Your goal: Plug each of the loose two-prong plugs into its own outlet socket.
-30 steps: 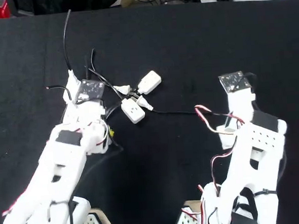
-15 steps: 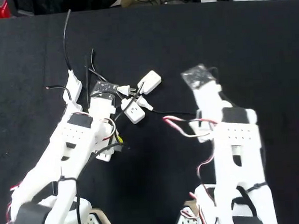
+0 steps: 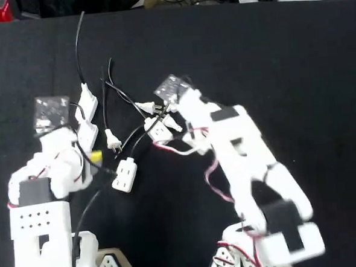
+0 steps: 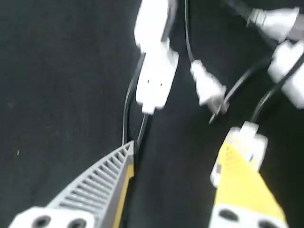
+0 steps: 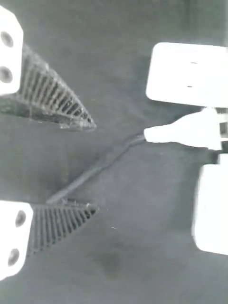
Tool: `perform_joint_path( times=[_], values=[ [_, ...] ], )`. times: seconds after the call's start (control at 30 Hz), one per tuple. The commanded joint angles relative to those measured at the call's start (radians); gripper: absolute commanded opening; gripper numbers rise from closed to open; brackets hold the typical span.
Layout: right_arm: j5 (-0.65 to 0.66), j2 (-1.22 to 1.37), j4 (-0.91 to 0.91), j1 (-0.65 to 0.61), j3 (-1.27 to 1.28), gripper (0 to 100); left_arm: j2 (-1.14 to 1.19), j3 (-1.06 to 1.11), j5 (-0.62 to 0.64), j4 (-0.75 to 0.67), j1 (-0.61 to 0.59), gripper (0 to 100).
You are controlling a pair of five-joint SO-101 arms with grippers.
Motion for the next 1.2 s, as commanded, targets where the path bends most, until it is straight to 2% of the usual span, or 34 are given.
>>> perform_joint_path(
  times=[0.0, 0.1, 0.23, 0.4, 0.53, 0.77, 0.9, 1.03, 1.17],
  values=[
    [0.052, 0.180, -0.081, -0.034, -0.183, 23.7, -0.034, 0.093, -0.192, -0.044, -0.021, 28],
    [0.057, 0.283, -0.084, -0.035, -0.266, 23.7, -0.035, 0.179, -0.310, -0.060, -0.021, 28],
    [0.058, 0.380, -0.078, -0.040, -0.323, 23.7, -0.035, 0.300, -0.327, -0.187, -0.035, 27],
    [0.060, 0.360, -0.078, -0.101, -0.306, 23.7, -0.035, 0.409, -0.353, -0.318, -0.084, 27],
    [0.060, 0.360, -0.061, -0.152, -0.297, 23.7, -0.035, 0.420, -0.413, -0.322, -0.093, 27],
    [0.041, 0.232, 0.098, -0.140, -0.320, 23.7, -0.035, 0.441, -0.419, -0.328, -0.082, 27],
    [-0.012, 0.136, 0.169, -0.201, -0.292, 23.7, -0.035, 0.443, -0.419, -0.330, -0.082, 27],
    [-0.081, 0.131, 0.155, -0.269, -0.232, 23.7, -0.035, 0.444, -0.419, -0.330, -0.082, 27],
    [-0.115, 0.196, 0.055, -0.267, -0.202, 23.7, -0.035, 0.446, -0.419, -0.330, -0.082, 27]
  ],
)
